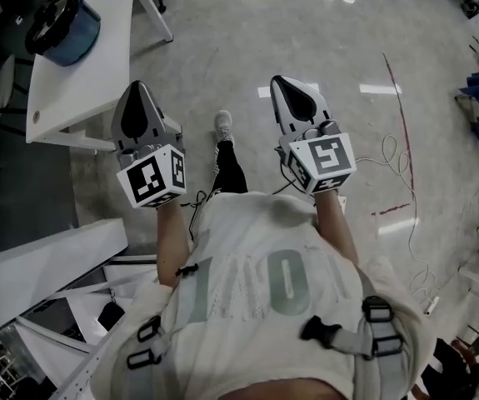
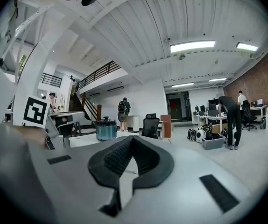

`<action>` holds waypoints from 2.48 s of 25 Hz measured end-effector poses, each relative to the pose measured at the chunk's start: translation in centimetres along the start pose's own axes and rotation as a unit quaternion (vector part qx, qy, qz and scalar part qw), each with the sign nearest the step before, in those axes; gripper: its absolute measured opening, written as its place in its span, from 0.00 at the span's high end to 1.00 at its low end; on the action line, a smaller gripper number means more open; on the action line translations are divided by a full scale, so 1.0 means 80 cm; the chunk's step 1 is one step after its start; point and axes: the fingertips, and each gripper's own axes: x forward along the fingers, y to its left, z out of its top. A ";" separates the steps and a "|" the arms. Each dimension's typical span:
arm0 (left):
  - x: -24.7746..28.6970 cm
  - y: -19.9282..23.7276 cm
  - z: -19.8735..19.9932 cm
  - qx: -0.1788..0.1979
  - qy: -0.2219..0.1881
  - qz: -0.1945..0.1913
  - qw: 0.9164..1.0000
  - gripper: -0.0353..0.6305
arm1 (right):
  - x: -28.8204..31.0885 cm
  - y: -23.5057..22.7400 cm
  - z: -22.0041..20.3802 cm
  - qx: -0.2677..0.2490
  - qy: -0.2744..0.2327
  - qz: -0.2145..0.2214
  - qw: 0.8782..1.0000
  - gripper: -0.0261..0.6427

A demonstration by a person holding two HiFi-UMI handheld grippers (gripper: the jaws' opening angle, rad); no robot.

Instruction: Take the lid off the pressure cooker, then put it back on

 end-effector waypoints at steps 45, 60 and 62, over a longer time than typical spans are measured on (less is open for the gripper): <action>0.534 0.135 -0.072 -0.004 0.028 0.044 0.999 0.92 | 0.581 -0.170 0.096 -0.012 0.011 0.077 0.997 0.96; 0.490 0.232 -0.064 0.033 0.053 0.252 0.966 0.92 | 0.683 -0.072 0.116 -0.037 -0.012 0.302 0.952 0.96; 0.482 0.257 -0.074 0.035 0.056 0.284 0.956 0.92 | 0.706 -0.043 0.114 -0.043 -0.013 0.334 0.941 0.96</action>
